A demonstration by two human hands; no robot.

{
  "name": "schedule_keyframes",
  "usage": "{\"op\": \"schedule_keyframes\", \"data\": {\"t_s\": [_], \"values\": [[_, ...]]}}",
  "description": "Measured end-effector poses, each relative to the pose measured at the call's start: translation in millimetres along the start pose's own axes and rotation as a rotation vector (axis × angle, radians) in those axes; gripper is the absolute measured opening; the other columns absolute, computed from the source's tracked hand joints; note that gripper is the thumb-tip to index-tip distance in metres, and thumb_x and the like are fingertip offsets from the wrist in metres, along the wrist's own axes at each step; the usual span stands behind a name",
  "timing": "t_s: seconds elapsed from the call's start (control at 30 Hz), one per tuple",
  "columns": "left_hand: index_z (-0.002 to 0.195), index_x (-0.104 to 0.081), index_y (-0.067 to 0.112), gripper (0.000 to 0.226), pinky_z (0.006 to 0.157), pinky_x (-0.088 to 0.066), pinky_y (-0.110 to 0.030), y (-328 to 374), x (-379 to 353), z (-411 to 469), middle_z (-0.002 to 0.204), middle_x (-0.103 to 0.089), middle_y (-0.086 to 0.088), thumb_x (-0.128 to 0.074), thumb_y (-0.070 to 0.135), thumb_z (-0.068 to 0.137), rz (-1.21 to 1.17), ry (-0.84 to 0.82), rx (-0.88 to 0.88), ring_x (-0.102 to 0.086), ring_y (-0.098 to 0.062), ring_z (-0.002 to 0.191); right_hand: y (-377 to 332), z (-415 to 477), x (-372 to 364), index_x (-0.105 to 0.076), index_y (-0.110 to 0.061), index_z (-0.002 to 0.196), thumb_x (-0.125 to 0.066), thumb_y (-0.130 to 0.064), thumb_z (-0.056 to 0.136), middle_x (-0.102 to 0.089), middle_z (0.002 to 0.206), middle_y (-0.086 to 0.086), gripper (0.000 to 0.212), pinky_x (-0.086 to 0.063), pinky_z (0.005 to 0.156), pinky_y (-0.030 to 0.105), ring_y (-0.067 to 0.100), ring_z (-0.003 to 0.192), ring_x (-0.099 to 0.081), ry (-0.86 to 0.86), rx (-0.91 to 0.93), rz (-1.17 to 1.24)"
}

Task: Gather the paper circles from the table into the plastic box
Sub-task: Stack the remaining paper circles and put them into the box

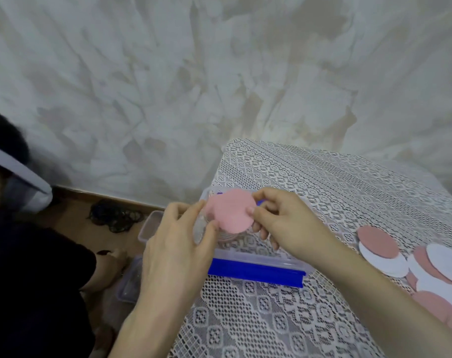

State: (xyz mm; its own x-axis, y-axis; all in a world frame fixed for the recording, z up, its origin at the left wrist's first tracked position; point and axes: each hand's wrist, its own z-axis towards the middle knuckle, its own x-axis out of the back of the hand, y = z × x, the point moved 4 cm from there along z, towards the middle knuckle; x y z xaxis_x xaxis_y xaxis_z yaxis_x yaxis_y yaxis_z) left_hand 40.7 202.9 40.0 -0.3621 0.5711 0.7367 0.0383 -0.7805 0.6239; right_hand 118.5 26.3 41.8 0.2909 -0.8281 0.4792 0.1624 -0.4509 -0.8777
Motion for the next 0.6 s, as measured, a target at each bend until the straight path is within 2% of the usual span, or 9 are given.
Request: {"op": "schedule_keyframes", "data": {"t_s": [0.07,0.2,0.3,0.43,0.5,0.6], "values": [[0.142,-0.046,0.04,0.05,0.073,-0.055,-0.04,-2.4,-1.7,2.3,0.114,-0.043,0.015,-0.048,0.057,0.095,0.033,-0.023,0.004,-0.062,-0.012,0.089,2.3,10.2,-5.7,-0.06,-0.028,0.107,-0.06,-0.022,0.1,-0.065,0.063,-0.005,0.009,-0.045,0.052,0.03,0.009,0.055,-0.06,0.007,-0.006,-0.06],[0.146,-0.042,0.039,0.057,0.074,-0.054,-0.039,-8.3,-5.2,5.0,0.114,-0.039,0.015,-0.045,0.06,0.093,0.065,-0.067,-0.011,-0.059,-0.01,0.086,5.6,16.4,-14.9,-0.05,-0.037,0.109,-0.055,-0.028,0.099,-0.056,0.057,-0.013,0.014,-0.043,0.055,0.032,0.008,0.05,-0.052,-0.042,0.026,-0.328],[0.146,-0.042,0.042,0.058,0.075,-0.053,-0.038,-11.1,-5.6,6.0,0.113,-0.038,0.017,-0.045,0.061,0.091,0.047,-0.076,-0.024,-0.057,-0.007,0.089,-1.4,14.3,-15.0,-0.052,-0.038,0.106,-0.055,-0.036,0.097,-0.057,0.061,-0.006,0.009,-0.048,0.062,0.037,0.013,0.059,-0.057,-0.045,0.069,-0.445],[0.15,-0.036,0.043,0.063,0.08,-0.052,-0.033,-13.7,-6.3,7.5,0.117,-0.035,0.021,-0.046,0.064,0.091,0.024,-0.086,-0.003,-0.054,-0.004,0.097,-8.7,9.7,-16.3,-0.048,-0.04,0.115,-0.06,-0.066,0.084,-0.046,0.065,-0.014,0.042,-0.053,0.075,0.037,0.004,0.063,-0.048,-0.111,0.089,-0.591],[0.151,-0.034,0.042,0.065,0.081,-0.052,-0.031,-15.6,-6.6,8.6,0.117,-0.034,0.022,-0.047,0.064,0.09,0.018,-0.087,0.001,-0.053,-0.004,0.099,-8.4,11.1,-18.6,-0.046,-0.039,0.119,-0.064,-0.063,0.085,-0.045,0.063,-0.016,0.045,-0.051,0.071,0.033,0.002,0.061,-0.046,-0.126,0.088,-0.611],[0.151,-0.032,0.046,0.064,0.079,-0.048,-0.025,-17.2,-6.0,9.1,0.114,-0.033,0.023,-0.05,0.061,0.091,0.001,-0.093,0.0,-0.054,-0.005,0.095,-6.6,20.6,-21.0,-0.046,-0.041,0.118,-0.069,-0.051,0.088,-0.051,0.065,-0.015,0.038,-0.042,0.058,0.026,0.005,0.058,-0.053,-0.101,0.081,-0.572]]}}
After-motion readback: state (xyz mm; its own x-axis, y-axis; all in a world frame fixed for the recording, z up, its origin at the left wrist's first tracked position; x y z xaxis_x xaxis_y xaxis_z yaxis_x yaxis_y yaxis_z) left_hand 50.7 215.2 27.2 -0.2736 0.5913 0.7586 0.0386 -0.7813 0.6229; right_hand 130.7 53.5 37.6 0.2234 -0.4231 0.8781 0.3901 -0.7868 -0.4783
